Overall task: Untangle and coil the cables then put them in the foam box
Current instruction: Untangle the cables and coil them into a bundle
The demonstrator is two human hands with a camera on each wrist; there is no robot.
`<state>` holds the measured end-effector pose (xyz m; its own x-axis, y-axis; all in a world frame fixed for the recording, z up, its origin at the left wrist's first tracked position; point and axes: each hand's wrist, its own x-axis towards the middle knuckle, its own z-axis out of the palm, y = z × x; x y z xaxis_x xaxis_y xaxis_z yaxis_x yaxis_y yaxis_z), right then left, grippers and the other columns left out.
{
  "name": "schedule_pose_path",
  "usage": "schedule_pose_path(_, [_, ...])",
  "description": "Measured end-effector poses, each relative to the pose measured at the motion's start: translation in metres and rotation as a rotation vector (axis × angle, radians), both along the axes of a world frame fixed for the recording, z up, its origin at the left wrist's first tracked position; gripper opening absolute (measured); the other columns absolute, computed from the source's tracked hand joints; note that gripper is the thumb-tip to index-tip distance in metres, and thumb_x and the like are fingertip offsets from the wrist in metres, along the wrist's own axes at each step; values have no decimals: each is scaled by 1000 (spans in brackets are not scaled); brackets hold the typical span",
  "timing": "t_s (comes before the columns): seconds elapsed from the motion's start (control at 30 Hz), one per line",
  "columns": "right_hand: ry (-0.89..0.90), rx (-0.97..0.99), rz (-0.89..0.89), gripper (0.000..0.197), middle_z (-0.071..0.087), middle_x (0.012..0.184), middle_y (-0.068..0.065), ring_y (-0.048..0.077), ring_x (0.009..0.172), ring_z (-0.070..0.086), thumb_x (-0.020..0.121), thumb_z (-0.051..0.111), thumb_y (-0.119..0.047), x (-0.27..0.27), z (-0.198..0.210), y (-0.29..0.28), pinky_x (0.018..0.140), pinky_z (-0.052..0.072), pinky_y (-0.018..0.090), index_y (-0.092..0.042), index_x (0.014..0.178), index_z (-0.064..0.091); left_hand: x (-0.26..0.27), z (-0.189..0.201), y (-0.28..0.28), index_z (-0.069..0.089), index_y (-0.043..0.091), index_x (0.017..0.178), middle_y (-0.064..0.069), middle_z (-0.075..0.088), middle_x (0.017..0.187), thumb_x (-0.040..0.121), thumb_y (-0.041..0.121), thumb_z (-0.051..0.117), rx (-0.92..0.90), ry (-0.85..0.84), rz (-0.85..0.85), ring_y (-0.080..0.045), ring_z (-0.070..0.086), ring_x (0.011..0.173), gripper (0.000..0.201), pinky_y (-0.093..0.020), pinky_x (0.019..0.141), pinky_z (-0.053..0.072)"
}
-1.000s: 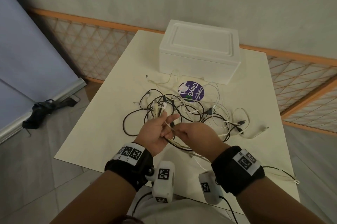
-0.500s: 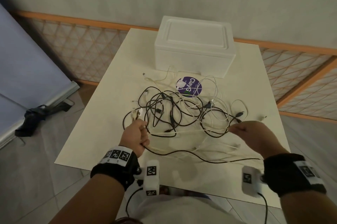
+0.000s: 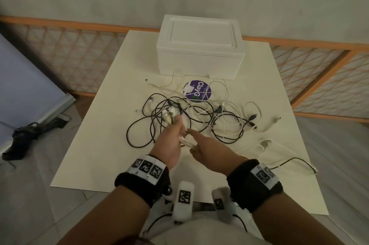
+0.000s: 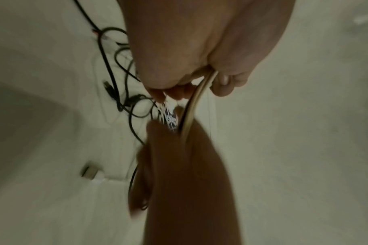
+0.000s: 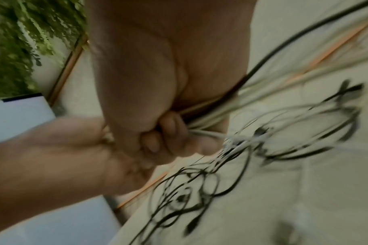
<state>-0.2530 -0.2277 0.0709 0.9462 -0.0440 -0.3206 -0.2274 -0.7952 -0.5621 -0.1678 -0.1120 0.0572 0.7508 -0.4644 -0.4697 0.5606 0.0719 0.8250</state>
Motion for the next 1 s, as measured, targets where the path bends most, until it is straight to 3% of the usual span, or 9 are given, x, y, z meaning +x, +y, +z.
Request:
schedule_pose_path(0.1, [62,8,-38,33,60,85,-11,5,75,54,91,53,-49,-25,-1,-41,74,45,26,-30,116,58,19,-3,24,55,15,62,1,55,54,98,41,46,-242,310,376,-14,61,56,45,-33,72,50])
schedule_pose_path(0.2, [127,35,-216,39,58,71,-8,1,67,51,94,43,-51,-52,-12,-76,69,40,24,-22,86,68,25,-19,46,36,19,62,6,38,43,99,42,45,-182,340,526,-9,39,36,44,-21,43,38])
schedule_pose_path(0.27, [227,-140,-248,45,62,75,-6,9,75,56,97,37,-51,-62,-29,-92,72,43,27,-19,86,67,23,-29,50,32,21,62,7,32,41,99,43,44,-84,325,519,-8,28,33,45,-17,36,27])
schedule_pose_path(0.37, [196,-345,-245,23,63,108,-2,17,102,59,96,44,-29,-60,-48,-96,86,46,31,-26,113,60,18,-39,49,36,21,66,7,34,43,99,38,47,10,287,471,-7,24,33,38,-18,35,22])
schedule_pose_path(0.5, [57,-282,-34,50,49,119,-4,17,106,55,90,50,-8,-32,-63,-75,89,48,32,-35,133,48,8,-39,39,44,21,74,4,41,53,98,32,52,56,275,340,-6,22,34,27,-18,35,19])
schedule_pose_path(0.7, [17,-335,102,13,46,102,-1,20,92,54,92,47,-15,-9,-75,-65,73,47,32,-22,96,58,-3,-28,24,42,14,60,-3,51,60,97,31,53,87,297,120,-7,21,32,42,-18,34,18])
schedule_pose_path(0.87, [-210,154,-164,8,57,85,-6,10,78,54,93,52,-11,5,-22,-53,71,41,19,-18,91,56,-6,-22,12,60,8,79,-9,67,79,98,32,50,181,335,-96,-6,23,34,33,-19,36,21])
schedule_pose_path(0.93, [-211,320,-120,15,59,81,-9,4,74,57,92,54,-7,7,-4,-48,68,43,13,-21,88,55,-10,-18,2,66,5,89,-9,70,85,99,29,49,131,367,-156,-6,23,35,31,-18,37,21])
schedule_pose_path(1.0, [-153,488,-45,16,61,80,-6,4,72,58,92,53,-1,6,6,-43,68,47,16,-17,87,55,-10,-13,-9,62,6,92,-4,63,71,99,23,48,11,392,-165,-5,24,35,23,-18,35,23])
